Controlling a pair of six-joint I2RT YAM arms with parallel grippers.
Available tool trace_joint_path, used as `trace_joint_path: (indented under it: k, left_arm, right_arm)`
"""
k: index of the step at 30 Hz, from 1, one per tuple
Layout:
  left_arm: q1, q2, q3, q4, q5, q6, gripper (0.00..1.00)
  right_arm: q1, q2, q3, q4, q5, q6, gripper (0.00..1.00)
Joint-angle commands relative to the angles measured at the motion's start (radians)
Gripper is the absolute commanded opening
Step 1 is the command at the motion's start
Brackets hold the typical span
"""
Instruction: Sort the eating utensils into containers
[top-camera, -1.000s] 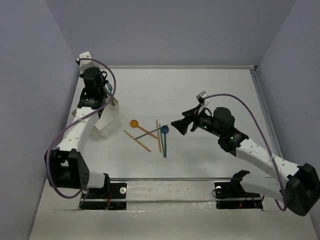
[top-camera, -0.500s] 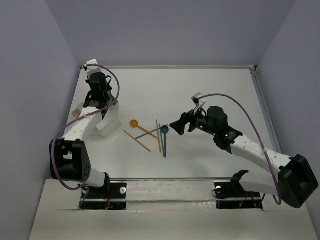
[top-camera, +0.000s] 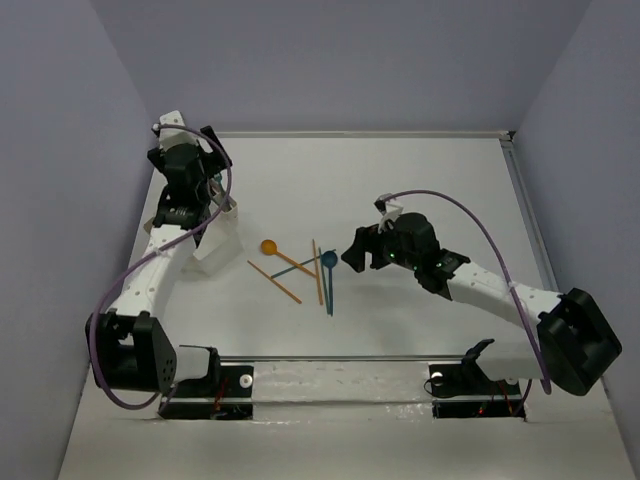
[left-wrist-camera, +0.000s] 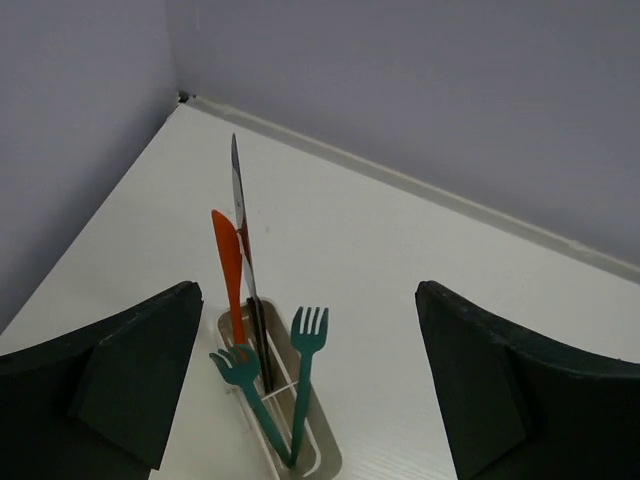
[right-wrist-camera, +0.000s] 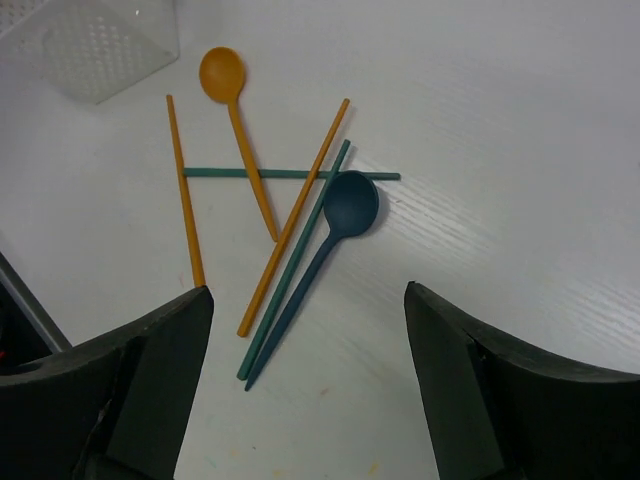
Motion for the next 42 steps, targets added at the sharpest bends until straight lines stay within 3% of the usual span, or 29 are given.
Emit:
trace_joint_path:
  k: [1, 2, 5, 9, 14, 21, 34, 42]
  left_arm:
    - [-0.004, -0.133, 0.085, -0.02, 0.139, -0.109, 0.91]
    - [-0.004, -0.154, 0.093, -0.037, 0.192, -0.128, 0.91]
    - [-0.004, -0.251, 0.055, -0.049, 0.312, -0.19, 0.93]
    - [-0.004, -0.419, -0.069, -0.066, 0.468, -0.244, 0.93]
    - [-0.004, -0.595, -0.233, -0.161, 0.617, -0.217, 0.95]
    - [-0.013, -0.809, -0.39, -0.232, 0.633, -0.16, 0.99]
    - [-0.023, -0.833, -0.395, -0.235, 0.659, -0.154, 0.99]
    - [-0.032, -0.784, -0.411, -0.226, 0.745, -0.198, 0.99]
  right_arm:
    - [0.042, 0.049, 0.05, -0.017, 0.076, 0.051, 0.76]
    - [0.063, 0.086, 0.062, -0.023, 0.097, 0.058, 0.66]
    - [0.115, 0.162, 0.095, -0.034, 0.149, 0.074, 0.53]
    - [0.162, 0.248, 0.122, -0.033, 0.215, 0.091, 0.42]
    - [0.195, 0.324, 0.158, -0.047, 0.295, 0.118, 0.36]
    - [0.226, 0.416, 0.213, -0.102, 0.357, 0.129, 0.35]
    - [0.268, 0.509, 0.286, -0.206, 0.462, 0.175, 0.33]
    - [0.268, 0.511, 0.274, -0.258, 0.545, 0.164, 0.16]
